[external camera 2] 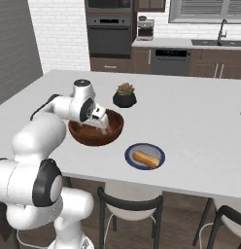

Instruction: Place one bun and one sausage from the bowl on each plate.

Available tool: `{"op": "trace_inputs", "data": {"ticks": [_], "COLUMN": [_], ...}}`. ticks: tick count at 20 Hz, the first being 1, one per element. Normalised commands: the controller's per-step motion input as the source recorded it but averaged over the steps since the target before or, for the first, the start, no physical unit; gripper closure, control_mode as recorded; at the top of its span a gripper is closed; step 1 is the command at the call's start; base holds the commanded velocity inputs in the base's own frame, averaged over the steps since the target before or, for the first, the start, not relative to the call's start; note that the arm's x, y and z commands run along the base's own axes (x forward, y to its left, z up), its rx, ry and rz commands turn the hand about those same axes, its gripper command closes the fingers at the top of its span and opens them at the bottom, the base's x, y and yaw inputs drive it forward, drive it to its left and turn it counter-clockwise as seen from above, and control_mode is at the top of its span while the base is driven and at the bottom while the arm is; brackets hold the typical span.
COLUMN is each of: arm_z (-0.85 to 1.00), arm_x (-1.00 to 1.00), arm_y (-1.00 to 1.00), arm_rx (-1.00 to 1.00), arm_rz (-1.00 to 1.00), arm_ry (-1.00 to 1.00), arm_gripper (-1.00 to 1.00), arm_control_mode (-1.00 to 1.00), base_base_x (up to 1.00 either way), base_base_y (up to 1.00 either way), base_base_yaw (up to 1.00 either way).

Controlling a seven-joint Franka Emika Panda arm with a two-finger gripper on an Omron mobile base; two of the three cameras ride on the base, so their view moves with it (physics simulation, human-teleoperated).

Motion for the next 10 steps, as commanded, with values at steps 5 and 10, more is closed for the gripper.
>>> {"op": "trace_inputs", "data": {"ticks": [5,10], "arm_z": [-0.21,-0.34], "arm_x": [0.50,0.92], "arm_y": [0.47,-0.31], "arm_rx": [-0.32,0.03], "arm_rz": [0.00,0.04], "arm_ry": [0.25,0.01], "arm_gripper": [-1.00,-1.00], "arm_control_mode": [-1.00,-1.00], "base_base_x": [0.00,0.00], "base_base_y": [0.00,0.00], "base_base_yaw": [0.00,0.00]}}
